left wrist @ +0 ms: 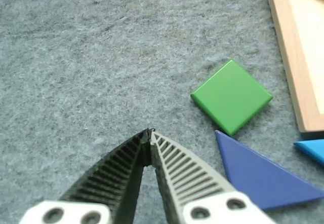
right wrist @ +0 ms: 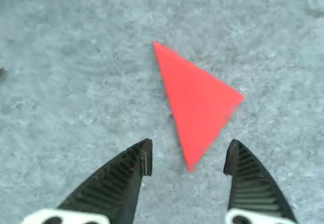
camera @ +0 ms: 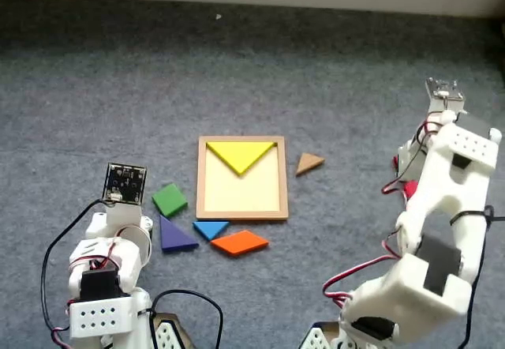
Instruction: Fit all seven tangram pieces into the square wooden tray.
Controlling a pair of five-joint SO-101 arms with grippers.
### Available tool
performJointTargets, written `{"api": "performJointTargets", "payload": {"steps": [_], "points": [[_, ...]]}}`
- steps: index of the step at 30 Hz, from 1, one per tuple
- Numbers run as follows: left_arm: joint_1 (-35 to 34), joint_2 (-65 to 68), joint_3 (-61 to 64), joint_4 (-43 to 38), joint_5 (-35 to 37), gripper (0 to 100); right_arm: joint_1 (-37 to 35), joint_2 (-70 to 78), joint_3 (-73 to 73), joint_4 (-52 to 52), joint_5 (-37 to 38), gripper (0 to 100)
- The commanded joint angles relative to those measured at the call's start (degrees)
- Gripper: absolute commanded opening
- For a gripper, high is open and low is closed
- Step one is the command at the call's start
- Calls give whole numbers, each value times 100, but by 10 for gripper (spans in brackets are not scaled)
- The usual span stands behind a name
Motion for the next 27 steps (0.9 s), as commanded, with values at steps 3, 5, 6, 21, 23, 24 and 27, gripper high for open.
{"api": "performJointTargets", "payload": {"steps": [3,5,6,21,23,24,27], "points": [[-84,-48,-40,-53,44,35,-198,-1086,673,-435,53,228],[-84,-48,-40,-53,44,35,-180,-980,699,-585,53,236],[-84,-48,-40,-53,44,35,-180,-866,673,-602,62,252],[-84,-48,-40,-53,44,35,-31,1314,-831,-576,1125,364],[-84,-48,-40,-53,44,35,-40,1446,-919,-576,1240,364],[-84,-48,-40,-53,44,35,-48,1490,-936,-576,1266,364],[-84,-48,-40,-53,44,35,-40,1596,-936,-576,1266,364]]}}
